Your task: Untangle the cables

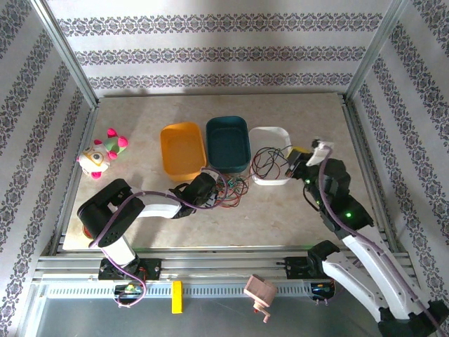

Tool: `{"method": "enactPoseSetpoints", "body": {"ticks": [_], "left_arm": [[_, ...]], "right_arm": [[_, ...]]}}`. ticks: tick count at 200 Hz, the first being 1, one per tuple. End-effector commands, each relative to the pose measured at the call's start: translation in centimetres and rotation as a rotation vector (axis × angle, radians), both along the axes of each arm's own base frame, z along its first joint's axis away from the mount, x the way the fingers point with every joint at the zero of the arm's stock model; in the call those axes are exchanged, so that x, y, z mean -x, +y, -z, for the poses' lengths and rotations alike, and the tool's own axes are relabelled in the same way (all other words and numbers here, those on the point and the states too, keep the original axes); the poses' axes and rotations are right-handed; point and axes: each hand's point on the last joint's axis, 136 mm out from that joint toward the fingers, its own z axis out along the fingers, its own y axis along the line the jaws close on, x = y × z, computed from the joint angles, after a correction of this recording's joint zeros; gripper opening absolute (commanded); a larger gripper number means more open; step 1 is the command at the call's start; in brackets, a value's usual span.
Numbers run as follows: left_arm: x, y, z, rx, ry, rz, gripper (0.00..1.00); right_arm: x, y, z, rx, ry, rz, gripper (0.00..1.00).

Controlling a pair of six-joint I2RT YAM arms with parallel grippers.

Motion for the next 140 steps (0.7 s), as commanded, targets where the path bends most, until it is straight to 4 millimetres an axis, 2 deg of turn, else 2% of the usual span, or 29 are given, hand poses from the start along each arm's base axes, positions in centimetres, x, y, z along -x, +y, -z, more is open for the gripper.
{"method": "enactPoseSetpoints", "body": {"ticks": [1,31,60,97,140], "left_arm": [[2.8,4.1,3.7,-0.160,0.119,-0.061,0.00],[2.8,6.0,3.5,-0.218,0.105,-0.135,0.00],[2.8,7.9,3.2,-0.273,0.089,-0.216,0.00],[2.9,10.4,2.9,-0.340,0.090,-0.333,0.00],[3.3,10.9,3.1,-0.337,0.099,-0.349,0.00]], "right_arm": [[0.0,-4.5,-5.6,-0.063,-0.153,0.190,0.00],[0.4,-8.6,-8.3,-0.088,-0.226,0.344,0.00],[0.8,-10.9,-9.8,-0.106,-0.282,0.450,0.00],[1.5,-13.5,-10.2,-0.104,-0.293,0.597,0.00],[2.2,-15.8,-9.7,-0.053,-0.249,0.714,0.00]]}}
